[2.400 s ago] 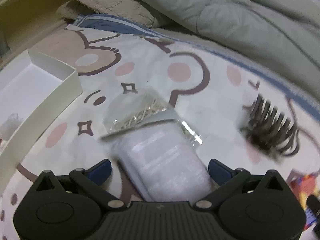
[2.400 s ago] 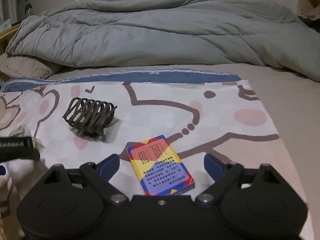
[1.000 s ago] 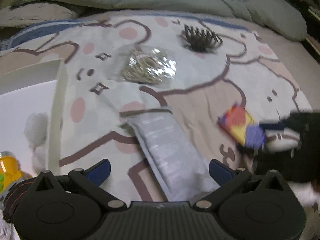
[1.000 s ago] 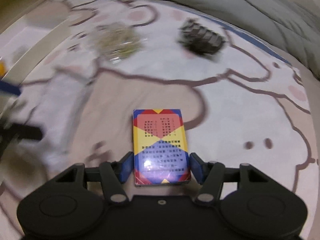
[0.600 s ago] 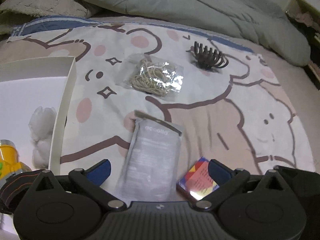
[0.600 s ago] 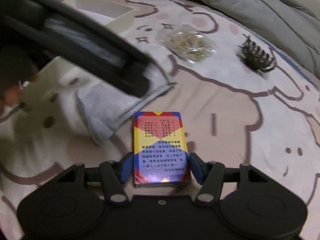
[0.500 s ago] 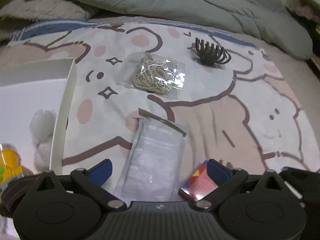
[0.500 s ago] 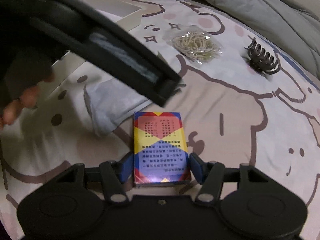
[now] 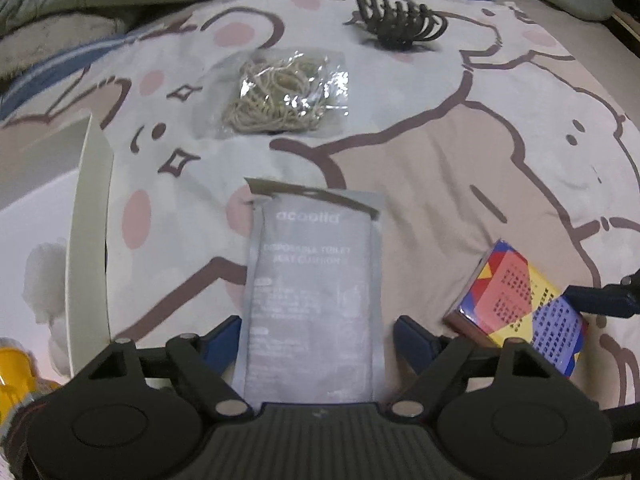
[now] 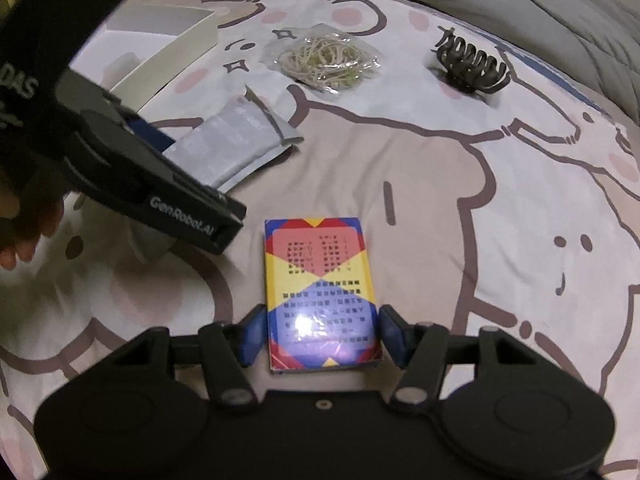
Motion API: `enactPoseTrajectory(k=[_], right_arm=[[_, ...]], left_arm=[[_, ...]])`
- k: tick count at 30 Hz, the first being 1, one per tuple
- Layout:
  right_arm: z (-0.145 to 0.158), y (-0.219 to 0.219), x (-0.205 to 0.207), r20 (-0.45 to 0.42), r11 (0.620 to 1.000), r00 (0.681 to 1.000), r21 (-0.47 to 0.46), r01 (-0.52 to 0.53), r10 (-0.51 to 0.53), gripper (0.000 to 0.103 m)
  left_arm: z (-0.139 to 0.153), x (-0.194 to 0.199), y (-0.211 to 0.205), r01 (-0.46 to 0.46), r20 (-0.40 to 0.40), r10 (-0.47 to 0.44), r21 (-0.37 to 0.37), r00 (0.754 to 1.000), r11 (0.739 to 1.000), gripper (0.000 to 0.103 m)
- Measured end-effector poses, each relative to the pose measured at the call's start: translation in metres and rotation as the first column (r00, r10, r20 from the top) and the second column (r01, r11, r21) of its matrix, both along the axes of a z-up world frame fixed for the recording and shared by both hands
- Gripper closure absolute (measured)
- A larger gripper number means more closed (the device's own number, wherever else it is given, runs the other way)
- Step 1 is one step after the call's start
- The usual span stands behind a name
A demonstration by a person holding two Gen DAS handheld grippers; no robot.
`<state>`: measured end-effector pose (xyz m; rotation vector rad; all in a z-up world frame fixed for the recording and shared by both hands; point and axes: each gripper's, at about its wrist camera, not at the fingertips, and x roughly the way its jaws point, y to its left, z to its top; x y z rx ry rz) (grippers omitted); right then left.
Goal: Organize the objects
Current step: 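Grasp the red-yellow-blue card box with the right gripper while the left grasps the white packet, then lift the packet and card box and carry both over the white box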
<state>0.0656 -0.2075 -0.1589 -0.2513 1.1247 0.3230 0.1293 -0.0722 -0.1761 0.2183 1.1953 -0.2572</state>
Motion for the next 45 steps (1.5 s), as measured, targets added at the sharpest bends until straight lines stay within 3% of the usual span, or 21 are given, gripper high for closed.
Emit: enactPoseTrajectory(k=[2, 6, 12, 19, 21, 25, 28, 30, 33, 36, 42, 45], right_arm=[[-0.001, -0.001, 0.002, -0.005, 1.000, 1.000, 0.014, 0.011, -0.011, 0.042], [0.001, -0.003, 0.008, 0.003, 0.998, 0.999, 0.039, 0.039, -0.039, 0.043], [0.018, -0.004, 0.013, 0.071, 0.995, 0.994, 0.062, 0.077, -0.081, 0.044], [0.047, -0.002, 0.016, 0.163, 0.988, 0.978, 0.098, 0.116, -0.131, 0.044], [0.056, -0.001, 0.016, 0.193, 0.985, 0.972, 0.131, 0.109, -0.134, 0.097], [0.076, -0.008, 0.024, 0.196, 0.963, 0.952, 0.184, 0.198, -0.234, 0.103], [0.076, -0.013, 0.026, 0.198, 0.956, 0.943, 0.177, 0.235, -0.268, 0.097], [0.072, -0.019, 0.029, 0.176, 0.943, 0.936, 0.190, 0.271, -0.305, 0.074], [0.061, -0.027, 0.035, 0.171, 0.937, 0.925, 0.151, 0.316, -0.340, 0.055], [0.047, -0.037, 0.041, 0.123, 0.942, 0.938, 0.134, 0.309, -0.325, 0.036], [0.007, -0.046, 0.045, 0.009, 0.951, 0.951, -0.014, 0.309, -0.309, 0.030], [-0.011, -0.051, 0.046, -0.063, 0.950, 0.948, -0.031, 0.309, -0.311, 0.032]], left_arm=[[0.002, 0.000, 0.000, 0.010, -0.003, -0.010, -0.005, 1.000, 1.000, 0.034], [0.008, -0.003, 0.003, 0.028, 0.012, -0.027, -0.020, 1.000, 0.999, 0.049], [0.040, -0.006, 0.019, -0.024, 0.113, 0.030, -0.055, 0.993, 0.998, 0.049], [0.091, -0.013, 0.052, -0.127, 0.223, 0.162, -0.164, 0.961, 0.978, 0.049], [0.102, -0.017, 0.059, -0.145, 0.250, 0.188, -0.182, 0.950, 0.973, 0.049], [0.113, -0.024, 0.072, -0.159, 0.272, 0.208, -0.192, 0.940, 0.968, 0.049], [0.113, -0.030, 0.075, -0.154, 0.271, 0.200, -0.182, 0.941, 0.971, 0.049], [0.113, -0.034, 0.076, -0.142, 0.273, 0.186, -0.174, 0.944, 0.975, 0.049], [0.111, -0.039, 0.076, -0.126, 0.272, 0.169, -0.168, 0.947, 0.978, 0.049], [0.108, -0.041, 0.075, -0.119, 0.268, 0.159, -0.161, 0.950, 0.980, 0.049], [0.105, -0.040, 0.071, -0.099, 0.263, 0.137, -0.151, 0.955, 0.983, 0.049], [0.102, -0.040, 0.069, -0.096, 0.258, 0.133, -0.149, 0.957, 0.984, 0.049]])
